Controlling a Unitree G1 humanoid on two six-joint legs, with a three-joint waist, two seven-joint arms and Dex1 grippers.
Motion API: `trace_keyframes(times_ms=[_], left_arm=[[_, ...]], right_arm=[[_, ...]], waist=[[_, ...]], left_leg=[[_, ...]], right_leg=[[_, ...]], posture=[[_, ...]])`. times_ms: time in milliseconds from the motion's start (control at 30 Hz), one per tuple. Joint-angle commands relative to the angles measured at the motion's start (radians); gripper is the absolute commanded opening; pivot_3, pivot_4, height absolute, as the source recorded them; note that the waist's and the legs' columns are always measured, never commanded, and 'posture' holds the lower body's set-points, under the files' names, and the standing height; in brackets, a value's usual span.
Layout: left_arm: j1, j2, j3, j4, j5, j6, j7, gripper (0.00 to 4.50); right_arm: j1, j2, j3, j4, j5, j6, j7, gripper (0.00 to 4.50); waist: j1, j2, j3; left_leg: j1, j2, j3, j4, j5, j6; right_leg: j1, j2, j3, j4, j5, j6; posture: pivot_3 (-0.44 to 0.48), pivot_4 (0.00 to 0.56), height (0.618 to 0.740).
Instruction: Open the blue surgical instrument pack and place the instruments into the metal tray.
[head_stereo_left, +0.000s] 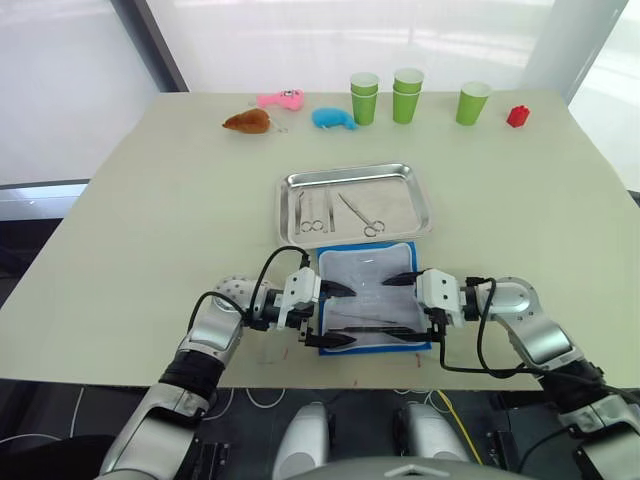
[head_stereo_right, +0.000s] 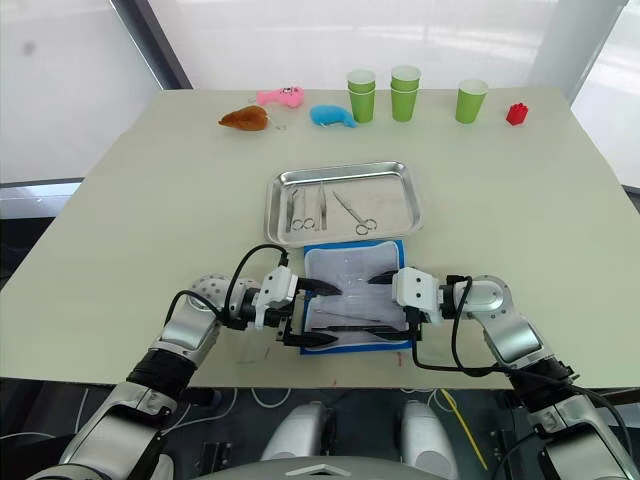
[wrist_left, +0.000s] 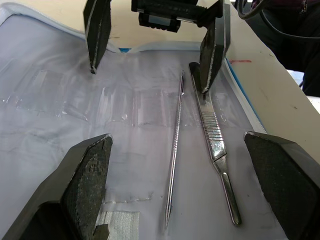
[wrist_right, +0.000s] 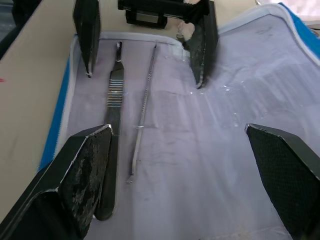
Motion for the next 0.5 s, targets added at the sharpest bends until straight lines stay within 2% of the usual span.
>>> trace_keyframes(times_ms=[33,167,500], left_arm=[[0.079,0.019,-0.07,0.115,0.094,0.077,0.012,4.5],[0.082,0.022,-0.071,0.107,0.093,0.08,0.011,4.5],[0.09,0.027,-0.072,0.08,0.088,0.095,0.017,4.5]], right_arm=[[-0.015,0.005,-0.007,0.021,-0.009,0.021,-0.02,4.47],[-0.019,-0.003,-0.005,0.022,-0.005,0.049,-0.012,4.47],[-0.039,-0.039,0.068,0.113,-0.097,-0.07,0.021,4.47]], waist=[[-0.001,-0.001,-0.001],[-0.001,0.0,-0.001],[-0.003,-0.002,-0.005]], left_leg=[[0.0,0.0,0.0,0.0,0.0,0.0],[0.0,0.0,0.0,0.0,0.0,0.0],[0.001,0.0,0.001,0.0,0.0,0.0]], right_leg=[[0.0,0.0,0.0,0.0,-0.001,-0.001],[0.0,0.0,0.0,0.0,0.0,-0.001],[0.001,0.0,0.001,0.0,0.0,-0.001]], posture=[[0.0,0.15,0.74],[0.0,0.15,0.74],[0.0,0.15,0.74]])
